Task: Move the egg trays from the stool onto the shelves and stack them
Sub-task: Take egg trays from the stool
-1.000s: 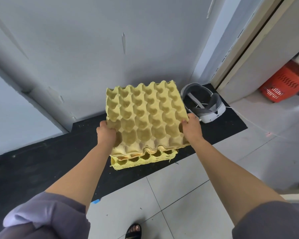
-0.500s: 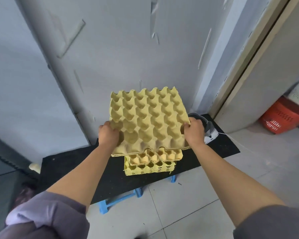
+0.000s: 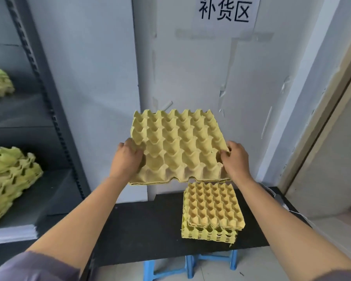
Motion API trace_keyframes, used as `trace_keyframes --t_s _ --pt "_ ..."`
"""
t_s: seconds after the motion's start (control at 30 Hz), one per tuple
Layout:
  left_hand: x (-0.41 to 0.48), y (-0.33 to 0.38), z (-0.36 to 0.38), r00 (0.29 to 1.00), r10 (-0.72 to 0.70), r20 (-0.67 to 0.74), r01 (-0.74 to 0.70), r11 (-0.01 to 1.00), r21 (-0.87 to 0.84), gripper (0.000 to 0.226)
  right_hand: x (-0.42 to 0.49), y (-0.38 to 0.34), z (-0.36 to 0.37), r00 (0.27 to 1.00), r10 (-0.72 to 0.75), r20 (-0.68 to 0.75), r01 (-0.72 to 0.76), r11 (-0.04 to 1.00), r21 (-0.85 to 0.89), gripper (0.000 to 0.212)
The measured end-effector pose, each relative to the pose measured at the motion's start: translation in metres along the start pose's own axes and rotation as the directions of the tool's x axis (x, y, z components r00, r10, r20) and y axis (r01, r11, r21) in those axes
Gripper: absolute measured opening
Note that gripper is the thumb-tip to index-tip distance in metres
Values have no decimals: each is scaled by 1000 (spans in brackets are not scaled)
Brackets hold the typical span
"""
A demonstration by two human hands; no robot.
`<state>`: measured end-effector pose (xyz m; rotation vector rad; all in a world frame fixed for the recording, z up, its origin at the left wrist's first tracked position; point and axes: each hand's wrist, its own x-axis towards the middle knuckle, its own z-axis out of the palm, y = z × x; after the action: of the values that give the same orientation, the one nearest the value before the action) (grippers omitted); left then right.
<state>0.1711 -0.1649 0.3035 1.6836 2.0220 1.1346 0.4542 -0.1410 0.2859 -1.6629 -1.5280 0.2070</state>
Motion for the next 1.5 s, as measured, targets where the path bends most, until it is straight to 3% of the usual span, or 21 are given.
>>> trace_keyframes --t_s 0.13,0.27,0.5,0.7,0.97,1.23,1.5 --pt "-12 -11 -67 998 39 -44 -36 998 60 54 -20 -69 6 996 -76 -38 77 996 43 37" --pt "-18 -43 -141 992 90 -90 -77 988 131 47 -49 -136 23 988 -126 -84 135 984 114 30" --pt "-26 -92 -246 977 79 -197 -64 995 82 39 -96 -233 54 978 -148 -149 186 940 287 18" --pt "-8 -107 -317 946 136 -293 -106 988 116 38 -95 -302 79 964 -215 -156 256 910 326 17" --pt "22 -149 -383 915 66 -398 8 984 180 38 -74 -391 128 933 -343 -109 356 833 424 17" --pt "43 -195 -454 876 61 -478 31 983 182 36 -82 -475 171 897 -427 -113 429 782 452 16" --pt "65 -276 -554 874 44 -484 -8 997 77 28 -132 -578 229 870 -455 -190 490 755 436 18"
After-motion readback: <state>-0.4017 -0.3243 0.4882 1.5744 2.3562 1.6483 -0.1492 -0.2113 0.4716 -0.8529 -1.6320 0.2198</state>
